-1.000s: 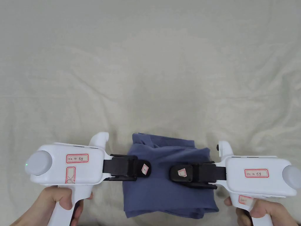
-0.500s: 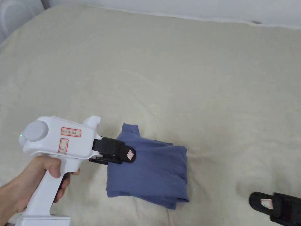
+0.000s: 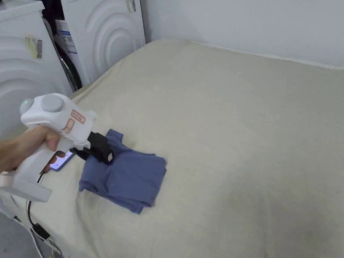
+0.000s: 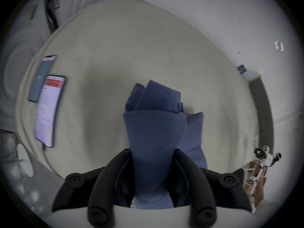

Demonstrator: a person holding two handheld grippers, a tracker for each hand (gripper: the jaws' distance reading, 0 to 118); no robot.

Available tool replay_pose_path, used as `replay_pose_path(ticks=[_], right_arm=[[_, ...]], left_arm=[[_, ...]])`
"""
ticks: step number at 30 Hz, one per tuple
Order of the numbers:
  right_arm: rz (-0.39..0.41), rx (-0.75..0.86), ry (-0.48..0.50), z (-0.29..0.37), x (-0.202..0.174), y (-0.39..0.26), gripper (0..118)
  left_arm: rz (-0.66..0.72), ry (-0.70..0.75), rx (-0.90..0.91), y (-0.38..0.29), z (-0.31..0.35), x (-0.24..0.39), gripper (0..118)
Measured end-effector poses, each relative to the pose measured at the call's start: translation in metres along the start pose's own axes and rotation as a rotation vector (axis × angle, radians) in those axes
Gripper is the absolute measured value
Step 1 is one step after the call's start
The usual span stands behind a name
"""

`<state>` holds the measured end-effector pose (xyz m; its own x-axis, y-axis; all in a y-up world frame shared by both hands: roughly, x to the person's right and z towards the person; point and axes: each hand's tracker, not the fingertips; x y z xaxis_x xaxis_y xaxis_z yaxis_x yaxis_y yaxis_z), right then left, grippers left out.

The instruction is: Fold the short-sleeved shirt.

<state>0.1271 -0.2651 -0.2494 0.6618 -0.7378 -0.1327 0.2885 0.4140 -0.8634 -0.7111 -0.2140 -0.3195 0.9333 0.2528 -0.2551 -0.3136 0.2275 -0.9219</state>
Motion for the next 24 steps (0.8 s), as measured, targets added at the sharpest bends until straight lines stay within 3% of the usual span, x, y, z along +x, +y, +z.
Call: replay_pose_path(ticks=[2, 3, 5, 8, 10, 11, 12, 13, 14, 16, 19, 22, 24], right_arm=[[0.006, -0.011, -0.011, -0.001, -0.005, 0.002, 0], [0.018, -0.01, -0.016, 0.001, -0.008, 0.002, 1], [0.029, -0.012, -0.007, 0.004, -0.01, 0.002, 0], [0.043, -0.007, -0.001, 0.012, -0.012, 0.002, 1], [0.067, 0.001, -0.011, 0.018, -0.016, 0.002, 1], [0.086, 0.012, -0.028, 0.021, -0.019, 0.003, 0], [0.113, 0.032, -0.062, 0.024, -0.022, 0.006, 1], [0.133, 0.05, -0.078, 0.028, -0.026, 0.009, 0], [0.148, 0.068, -0.09, 0.032, -0.03, 0.013, 0], [0.209, 0.142, -0.146, 0.043, -0.047, 0.024, 1], [0.289, 0.235, -0.293, 0.059, -0.081, 0.042, 1], [0.5, 0.312, -0.435, 0.071, -0.127, 0.066, 0], [0.636, 0.424, -0.597, 0.077, -0.158, 0.076, 1]], left_arm=[[-0.001, 0.011, 0.011, 0.003, 0.002, -0.006, 31], [-0.008, 0.043, 0.023, 0.003, 0.003, -0.004, 47], [-0.038, 0.158, 0.141, 0.014, -0.002, -0.021, 118], [-0.025, 0.125, 0.185, 0.018, -0.002, -0.029, 113], [-0.003, 0.163, 0.218, -0.024, 0.028, 0.033, 110], [-0.034, 0.134, 0.26, -0.033, 0.034, 0.05, 94], [-0.119, 0.055, 0.299, -0.045, 0.041, 0.075, 59], [-0.171, -0.01, 0.332, -0.046, 0.041, 0.095, 4], [-0.22, -0.03, 0.329, -0.05, 0.043, 0.119, 0], [-0.341, 0.017, 0.495, -0.07, 0.047, 0.194, 0], [-0.344, -0.186, 0.555, -0.101, 0.059, 0.3, 0], [-0.453, -0.227, 0.664, -0.109, 0.068, 0.394, 0], [-0.5, -0.183, 0.716, -0.112, 0.084, 0.443, 0]])
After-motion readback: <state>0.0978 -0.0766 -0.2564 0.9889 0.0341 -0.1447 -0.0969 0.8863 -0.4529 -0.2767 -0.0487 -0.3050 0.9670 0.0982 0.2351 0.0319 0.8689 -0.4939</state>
